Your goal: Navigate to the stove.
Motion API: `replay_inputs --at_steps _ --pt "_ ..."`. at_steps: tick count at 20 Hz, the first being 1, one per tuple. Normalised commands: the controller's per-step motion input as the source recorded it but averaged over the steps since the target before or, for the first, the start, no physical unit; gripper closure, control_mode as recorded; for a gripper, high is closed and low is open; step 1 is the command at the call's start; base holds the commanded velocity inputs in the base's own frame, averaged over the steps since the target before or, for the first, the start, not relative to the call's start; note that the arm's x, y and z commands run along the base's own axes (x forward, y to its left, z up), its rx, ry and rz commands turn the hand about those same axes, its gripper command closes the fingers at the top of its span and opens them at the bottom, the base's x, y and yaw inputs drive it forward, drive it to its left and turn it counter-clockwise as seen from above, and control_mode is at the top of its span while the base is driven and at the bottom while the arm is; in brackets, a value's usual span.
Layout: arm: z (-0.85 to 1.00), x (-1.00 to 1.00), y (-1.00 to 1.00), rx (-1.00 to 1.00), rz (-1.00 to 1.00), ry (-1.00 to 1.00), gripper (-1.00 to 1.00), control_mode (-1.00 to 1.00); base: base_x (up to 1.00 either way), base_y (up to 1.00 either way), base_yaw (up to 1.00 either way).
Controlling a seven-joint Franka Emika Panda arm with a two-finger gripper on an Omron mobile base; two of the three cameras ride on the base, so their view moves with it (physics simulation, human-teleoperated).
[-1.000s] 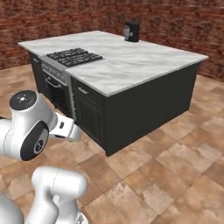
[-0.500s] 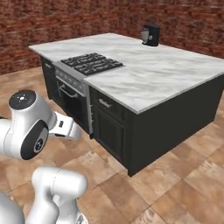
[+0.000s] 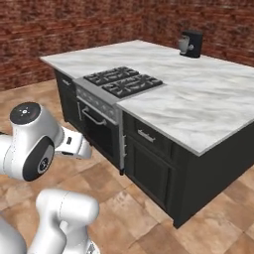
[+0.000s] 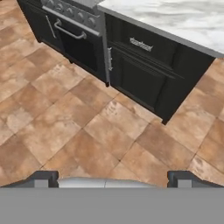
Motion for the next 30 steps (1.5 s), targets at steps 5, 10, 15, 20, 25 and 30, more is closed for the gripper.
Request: replay_inputs --at_steps 5,10,15,20,25,30 --pt "0.00 0.00 0.00 0.00 0.00 0.00 -1.00 1.00 1.00 0.59 -0.05" --pt "0.00 0.00 0.00 0.00 0.00 0.00 -1.00 1.00 1.00 0.78 -0.12" --pt "0.00 0.00 0.00 0.00 0.00 0.00 -1.00 1.00 1.00 0.78 -0.18" --pt "0.00 0.00 0.00 0.00 0.00 0.00 -1.00 1.00 1.00 0.69 -0.27" --pt "0.00 0.00 0.00 0.00 0.00 0.00 -1.00 1.00 1.00 0.67 -0.53" --pt "0.00 0.00 0.00 0.00 0.00 0.00 -1.00 1.00 1.00 0.50 -0.52"
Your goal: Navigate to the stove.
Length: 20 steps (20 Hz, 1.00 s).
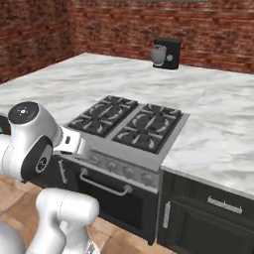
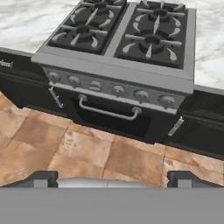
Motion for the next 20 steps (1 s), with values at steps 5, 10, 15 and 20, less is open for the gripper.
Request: replay_inputs --at_steps 5,10,15,20 --pt "0.00 0.00 0.00 0.00 0.00 0.00 -1.00 1.00 1.00 0.40 -0.46" --pt "0.00 0.00 0.00 0.00 0.00 0.00 -1.00 1.00 1.00 0.50 -0.39" --pt "0.00 0.00 0.00 0.00 0.00 0.00 -1.00 1.00 1.00 0.71 -0.41" --pt "0.00 0.00 0.00 0.00 0.00 0.00 -1.00 1.00 1.00 0.73 -0.32"
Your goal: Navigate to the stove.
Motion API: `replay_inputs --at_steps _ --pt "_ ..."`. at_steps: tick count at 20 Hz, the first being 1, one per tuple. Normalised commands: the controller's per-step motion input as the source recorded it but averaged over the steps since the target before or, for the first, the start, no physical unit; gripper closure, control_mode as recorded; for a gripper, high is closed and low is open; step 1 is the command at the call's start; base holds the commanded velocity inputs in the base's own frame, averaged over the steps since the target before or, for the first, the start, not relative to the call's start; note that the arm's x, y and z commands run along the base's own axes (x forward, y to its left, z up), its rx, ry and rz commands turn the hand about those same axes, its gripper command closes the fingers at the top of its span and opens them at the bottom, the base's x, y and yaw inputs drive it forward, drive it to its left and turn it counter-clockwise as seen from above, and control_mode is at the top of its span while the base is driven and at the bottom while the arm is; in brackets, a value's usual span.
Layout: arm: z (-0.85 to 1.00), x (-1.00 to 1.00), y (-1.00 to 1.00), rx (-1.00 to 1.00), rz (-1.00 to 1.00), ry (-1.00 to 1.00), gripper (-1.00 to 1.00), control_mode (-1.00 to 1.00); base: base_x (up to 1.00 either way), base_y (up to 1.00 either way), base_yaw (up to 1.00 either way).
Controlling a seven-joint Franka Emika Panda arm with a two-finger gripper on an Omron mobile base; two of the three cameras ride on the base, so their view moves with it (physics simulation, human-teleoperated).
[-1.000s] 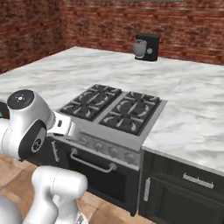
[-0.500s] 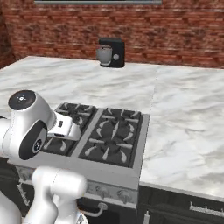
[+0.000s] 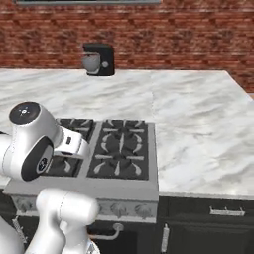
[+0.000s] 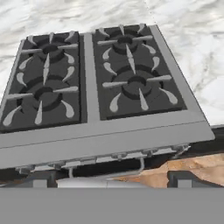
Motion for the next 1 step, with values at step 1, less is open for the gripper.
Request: replay_inputs --at_steps 1 --pt "0.00 0.00 0.00 0.00 0.00 0.00 -1.00 1.00 1.00 0.67 -0.19"
